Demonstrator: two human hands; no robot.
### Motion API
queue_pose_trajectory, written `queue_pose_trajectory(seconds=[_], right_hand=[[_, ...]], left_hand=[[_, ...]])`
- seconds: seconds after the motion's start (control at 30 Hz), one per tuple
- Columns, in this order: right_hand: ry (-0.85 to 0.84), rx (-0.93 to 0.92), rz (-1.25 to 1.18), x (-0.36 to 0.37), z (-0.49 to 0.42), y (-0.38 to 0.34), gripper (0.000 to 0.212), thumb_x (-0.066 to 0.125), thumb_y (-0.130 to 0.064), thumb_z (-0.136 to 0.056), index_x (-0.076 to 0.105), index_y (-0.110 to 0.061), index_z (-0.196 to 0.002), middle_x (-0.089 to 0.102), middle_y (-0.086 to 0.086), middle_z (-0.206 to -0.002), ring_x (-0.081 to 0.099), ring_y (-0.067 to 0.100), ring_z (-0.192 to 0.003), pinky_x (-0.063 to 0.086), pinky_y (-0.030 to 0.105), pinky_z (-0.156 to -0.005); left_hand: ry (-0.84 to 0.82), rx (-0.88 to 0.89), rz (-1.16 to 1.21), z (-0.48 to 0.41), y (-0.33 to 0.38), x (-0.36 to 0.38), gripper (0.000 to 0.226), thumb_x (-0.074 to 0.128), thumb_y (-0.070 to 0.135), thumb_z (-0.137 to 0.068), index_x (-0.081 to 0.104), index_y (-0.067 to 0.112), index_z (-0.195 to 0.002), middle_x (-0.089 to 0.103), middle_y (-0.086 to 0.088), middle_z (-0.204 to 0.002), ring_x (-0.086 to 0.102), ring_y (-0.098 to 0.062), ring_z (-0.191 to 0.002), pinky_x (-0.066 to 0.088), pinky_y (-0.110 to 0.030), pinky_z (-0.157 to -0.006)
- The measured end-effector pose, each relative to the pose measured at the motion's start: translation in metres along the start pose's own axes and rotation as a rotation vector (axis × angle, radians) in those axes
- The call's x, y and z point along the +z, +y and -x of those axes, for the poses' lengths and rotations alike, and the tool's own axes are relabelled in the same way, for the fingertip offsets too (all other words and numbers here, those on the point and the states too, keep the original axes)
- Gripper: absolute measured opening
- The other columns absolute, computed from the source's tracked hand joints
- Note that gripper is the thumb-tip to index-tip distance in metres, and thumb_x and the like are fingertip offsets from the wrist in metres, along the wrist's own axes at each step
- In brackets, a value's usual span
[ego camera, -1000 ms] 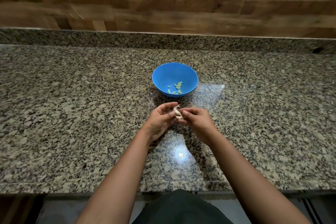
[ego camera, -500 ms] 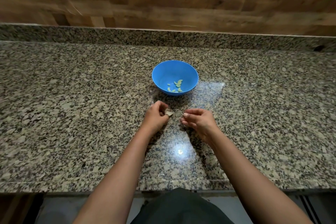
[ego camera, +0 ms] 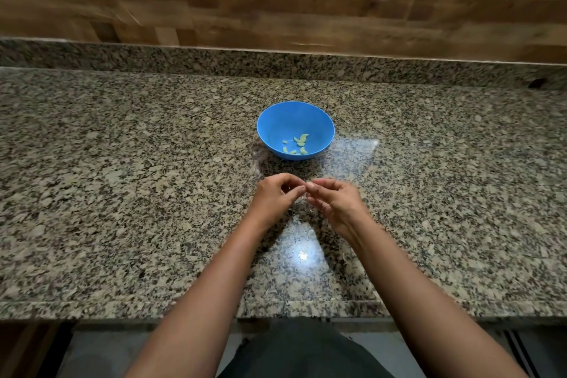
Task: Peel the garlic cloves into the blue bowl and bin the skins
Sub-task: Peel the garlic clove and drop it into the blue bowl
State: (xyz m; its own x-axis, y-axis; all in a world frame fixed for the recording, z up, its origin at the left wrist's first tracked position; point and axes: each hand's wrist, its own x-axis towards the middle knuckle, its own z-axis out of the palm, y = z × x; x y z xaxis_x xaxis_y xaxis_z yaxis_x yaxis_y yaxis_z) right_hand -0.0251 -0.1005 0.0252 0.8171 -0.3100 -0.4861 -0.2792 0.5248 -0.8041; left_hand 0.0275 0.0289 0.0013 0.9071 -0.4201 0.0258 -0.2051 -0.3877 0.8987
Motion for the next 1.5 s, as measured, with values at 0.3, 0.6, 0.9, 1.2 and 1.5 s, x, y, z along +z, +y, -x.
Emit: queue_pose_trajectory(seconds=[0.3,0.6,0.9,1.2,1.5], right_hand=[[0.042,0.062,-0.122,0.0,0.001,0.006,0.005,0.058,-0.002,-0.088,0.06,-0.001,-0.083,0.062,0.009,-0.073,0.056,0.013,-0.063,0.049,0.019,-0.055],[0.047,-0.208,0.925,-0.022,-0.004,-0.003,0.008,0.063,-0.012,-0.087,0.064,-0.008,-0.08,0.064,0.005,-0.079,0.058,0.012,-0.065,0.051,0.023,-0.061],[0.033,-0.188,1.215,-0.019,-0.005,-0.003,0.006,0.065,-0.009,-0.086,0.069,-0.005,-0.087,0.063,0.002,-0.078,0.058,0.009,-0.069,0.043,0.018,-0.059],[0.019,-0.141,1.447,-0.005,-0.013,-0.014,0.014,0.058,0.003,-0.082,0.069,-0.006,-0.081,0.064,0.003,-0.078,0.056,0.01,-0.068,0.043,0.022,-0.059],[0.078,-0.224,0.909,-0.025,-0.003,0.009,0.009,0.064,-0.002,-0.084,0.068,-0.007,-0.078,0.065,0.004,-0.072,0.06,0.012,-0.064,0.046,0.015,-0.054]], left_hand=[[0.045,0.021,0.098,0.003,-0.002,0.017,0.013,0.069,0.01,-0.083,0.072,0.011,-0.096,0.069,-0.002,-0.089,0.064,-0.011,-0.081,0.052,-0.018,-0.074],[-0.097,0.136,-0.399,0.02,-0.026,0.017,0.036,0.049,0.03,-0.096,0.056,0.013,-0.127,0.054,-0.002,-0.132,0.046,-0.016,-0.124,0.032,-0.032,-0.108],[-0.103,0.232,-0.646,0.031,-0.047,0.028,0.053,0.036,0.047,-0.097,0.039,0.02,-0.142,0.036,0.003,-0.149,0.025,-0.012,-0.141,0.014,-0.031,-0.117],[-0.044,0.258,-0.597,0.031,-0.047,0.029,0.047,0.039,0.043,-0.098,0.045,0.019,-0.138,0.042,0.003,-0.145,0.031,-0.012,-0.137,0.014,-0.027,-0.113],[0.032,0.122,-0.235,0.026,-0.032,0.027,0.024,0.056,0.017,-0.093,0.066,0.012,-0.114,0.064,-0.002,-0.116,0.056,-0.016,-0.111,0.042,-0.029,-0.098]])
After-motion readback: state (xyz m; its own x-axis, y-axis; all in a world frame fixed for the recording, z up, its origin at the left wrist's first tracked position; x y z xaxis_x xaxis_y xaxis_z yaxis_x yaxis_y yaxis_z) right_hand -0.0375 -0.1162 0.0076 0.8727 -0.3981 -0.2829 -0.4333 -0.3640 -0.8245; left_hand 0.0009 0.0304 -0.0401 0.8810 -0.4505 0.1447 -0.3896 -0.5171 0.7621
